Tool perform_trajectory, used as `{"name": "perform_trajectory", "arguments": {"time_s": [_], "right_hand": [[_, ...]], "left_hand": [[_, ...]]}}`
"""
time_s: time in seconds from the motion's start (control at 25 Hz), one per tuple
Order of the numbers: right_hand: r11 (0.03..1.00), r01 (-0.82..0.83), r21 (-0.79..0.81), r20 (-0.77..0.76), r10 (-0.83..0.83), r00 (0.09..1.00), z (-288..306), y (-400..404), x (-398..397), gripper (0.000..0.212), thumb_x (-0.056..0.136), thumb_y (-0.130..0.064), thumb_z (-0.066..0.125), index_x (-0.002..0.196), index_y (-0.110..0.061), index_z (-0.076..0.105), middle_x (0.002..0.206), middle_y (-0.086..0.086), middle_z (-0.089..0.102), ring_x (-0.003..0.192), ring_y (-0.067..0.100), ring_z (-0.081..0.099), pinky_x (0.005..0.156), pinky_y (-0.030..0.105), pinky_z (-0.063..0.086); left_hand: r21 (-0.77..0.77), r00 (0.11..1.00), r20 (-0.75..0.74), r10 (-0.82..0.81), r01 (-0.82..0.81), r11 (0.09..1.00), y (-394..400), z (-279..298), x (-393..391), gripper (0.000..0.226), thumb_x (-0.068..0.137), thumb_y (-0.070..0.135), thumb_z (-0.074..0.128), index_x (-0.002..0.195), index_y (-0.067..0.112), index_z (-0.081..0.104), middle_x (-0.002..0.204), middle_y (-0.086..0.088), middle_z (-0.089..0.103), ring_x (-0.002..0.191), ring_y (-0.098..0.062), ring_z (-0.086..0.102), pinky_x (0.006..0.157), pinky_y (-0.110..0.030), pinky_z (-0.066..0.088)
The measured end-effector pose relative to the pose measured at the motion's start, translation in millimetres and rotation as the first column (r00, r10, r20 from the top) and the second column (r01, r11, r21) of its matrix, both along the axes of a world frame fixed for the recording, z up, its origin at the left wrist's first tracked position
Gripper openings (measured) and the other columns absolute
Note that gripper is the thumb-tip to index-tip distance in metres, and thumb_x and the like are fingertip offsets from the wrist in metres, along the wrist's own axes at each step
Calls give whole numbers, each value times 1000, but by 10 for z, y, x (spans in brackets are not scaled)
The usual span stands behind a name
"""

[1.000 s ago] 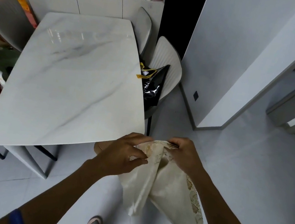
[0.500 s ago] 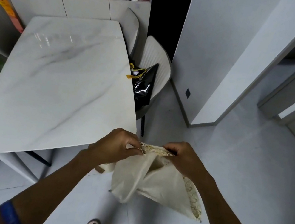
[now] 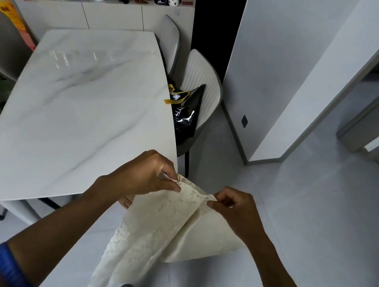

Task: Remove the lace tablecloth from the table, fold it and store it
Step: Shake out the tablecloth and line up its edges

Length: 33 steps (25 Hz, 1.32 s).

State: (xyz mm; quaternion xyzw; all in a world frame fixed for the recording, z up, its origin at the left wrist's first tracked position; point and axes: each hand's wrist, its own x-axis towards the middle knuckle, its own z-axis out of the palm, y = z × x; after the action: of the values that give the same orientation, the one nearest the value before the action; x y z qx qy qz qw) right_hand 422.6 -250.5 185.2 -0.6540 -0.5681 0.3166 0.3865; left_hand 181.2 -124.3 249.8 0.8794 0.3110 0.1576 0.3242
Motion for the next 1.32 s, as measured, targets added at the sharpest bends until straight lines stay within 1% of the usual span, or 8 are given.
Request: {"name": "perform_trajectory", "arguments": {"time_s": [0.2, 0.28, 0.36, 0.48, 0.68, 0.8, 1.0, 1.32], "right_hand": [[994, -97, -56, 104, 102, 989, 13, 25, 90, 22, 77, -27, 81, 92, -15, 70, 111, -13, 66, 99, 2, 61, 87, 25, 51], [978, -195, -68, 160, 204, 966, 130, 107, -21, 42, 74, -40, 80, 111, -25, 69, 129, -17, 55, 116, 0, 49, 96, 19, 41], [949, -311, -56, 53, 314, 948, 296, 241, -216, 44, 73, -43, 80, 112, -27, 70, 122, -22, 59, 109, -6, 52, 88, 12, 42], [924, -379, -53, -203, 362, 910, 440, 417, -362, 23, 75, -19, 82, 97, -16, 75, 93, -2, 71, 82, 4, 64, 70, 18, 51], [890, -442, -108, -347, 383, 856, 501, 506, -422, 15, 81, -10, 75, 95, -3, 74, 97, 19, 69, 89, 28, 67, 75, 31, 54], [886, -449, -116, -469, 350, 811, 518, 500, -367, 17, 83, -5, 72, 88, -21, 77, 94, -2, 75, 92, 19, 71, 74, 25, 58], [863, -478, -164, -460, 362, 811, 464, 519, -288, 13, 81, -12, 76, 87, -24, 78, 104, -5, 75, 102, 23, 70, 81, 30, 60], [802, -550, -235, -407, 432, 805, 315, 546, -200, 34, 70, -35, 85, 103, -33, 74, 110, -11, 72, 104, 13, 69, 82, 28, 59]], "left_hand": [[-38, 1000, -6, -7, 6, 999, 21, 57, -44, 22, 68, 43, 84, 74, 23, 78, 72, 15, 71, 68, -3, 67, 61, -25, 52], [-40, 999, -10, -48, 47, 998, -38, 75, 7, 23, 68, 44, 84, 73, 22, 77, 71, 12, 71, 67, -4, 66, 59, -26, 52], [-26, 997, -4, -72, 72, 997, -83, 115, 64, 22, 68, 43, 85, 72, 23, 77, 71, 11, 71, 65, -4, 64, 57, -23, 51], [-46, 999, 11, -52, 53, 998, -47, 220, 18, 19, 67, 39, 87, 72, 23, 77, 69, 14, 69, 65, -1, 64, 55, -12, 45], [-156, 999, -5, -45, 43, 987, -7, 298, -191, 23, 66, 36, 88, 76, 19, 77, 73, 8, 73, 68, -10, 68, 63, -37, 56], [-250, 1000, -1, -27, 26, 968, -1, 261, -314, 22, 66, 36, 88, 76, 20, 76, 75, 2, 72, 69, -19, 68, 64, -46, 56], [-355, 996, 51, 69, -46, 934, 13, 171, -385, 18, 71, 28, 87, 77, 14, 77, 79, -9, 74, 77, -39, 67, 67, -56, 55], [-340, 971, 188, 151, -80, 937, -26, 239, -360, 17, 67, 25, 89, 70, 16, 75, 73, -5, 74, 69, -29, 68, 64, -44, 54]]}}
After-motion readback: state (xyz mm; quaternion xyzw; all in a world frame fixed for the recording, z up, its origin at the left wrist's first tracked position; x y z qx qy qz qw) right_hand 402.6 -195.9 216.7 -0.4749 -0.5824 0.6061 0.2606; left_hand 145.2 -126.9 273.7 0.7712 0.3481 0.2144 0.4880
